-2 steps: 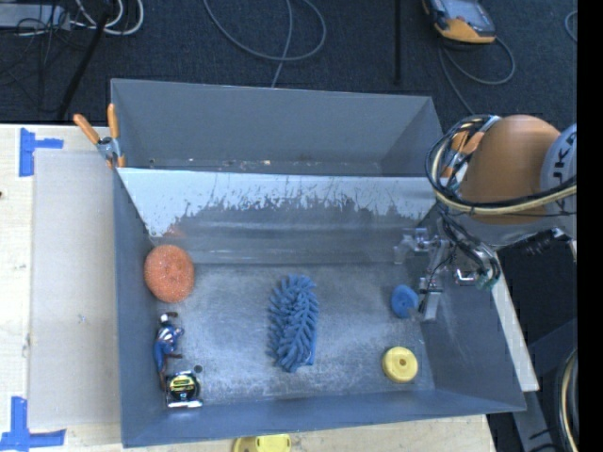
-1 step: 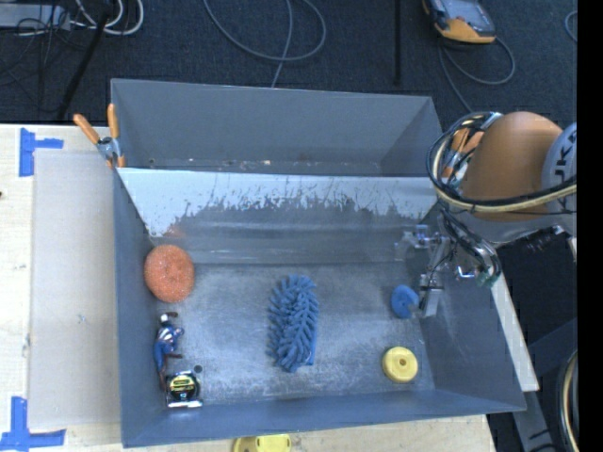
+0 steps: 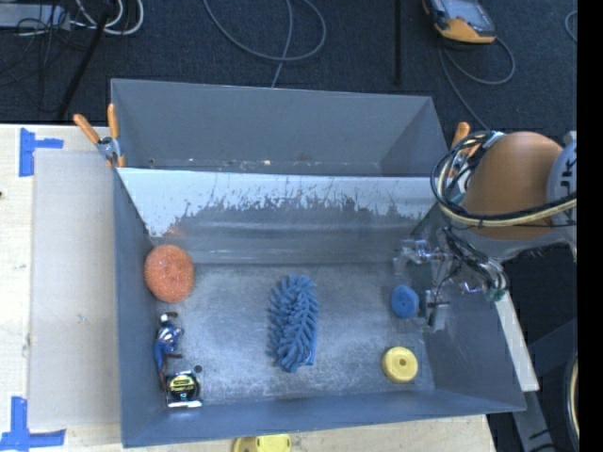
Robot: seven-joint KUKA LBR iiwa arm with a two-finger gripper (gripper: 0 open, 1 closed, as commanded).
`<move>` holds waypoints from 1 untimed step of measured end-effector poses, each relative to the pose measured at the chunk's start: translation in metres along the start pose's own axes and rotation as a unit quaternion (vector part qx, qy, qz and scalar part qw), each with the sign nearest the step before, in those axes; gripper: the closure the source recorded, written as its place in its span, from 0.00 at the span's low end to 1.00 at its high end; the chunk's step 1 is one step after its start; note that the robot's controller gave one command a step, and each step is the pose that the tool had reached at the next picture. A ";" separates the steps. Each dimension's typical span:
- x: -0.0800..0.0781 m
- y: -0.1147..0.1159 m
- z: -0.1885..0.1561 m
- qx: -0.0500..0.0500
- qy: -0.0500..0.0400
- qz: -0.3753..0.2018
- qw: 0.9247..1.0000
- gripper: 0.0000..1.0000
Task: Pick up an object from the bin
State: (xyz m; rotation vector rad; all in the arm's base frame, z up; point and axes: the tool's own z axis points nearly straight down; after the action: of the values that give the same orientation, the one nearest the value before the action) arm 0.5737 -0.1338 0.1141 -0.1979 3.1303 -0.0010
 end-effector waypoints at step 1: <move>-0.001 -0.015 0.034 -0.001 0.002 -0.147 0.989 0.00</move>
Offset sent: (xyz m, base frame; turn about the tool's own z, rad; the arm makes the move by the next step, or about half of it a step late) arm -0.0109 -0.0245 -0.0441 -0.0613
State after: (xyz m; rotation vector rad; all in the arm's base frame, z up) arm 0.5765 -0.1489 0.0802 -0.6560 3.0708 0.0003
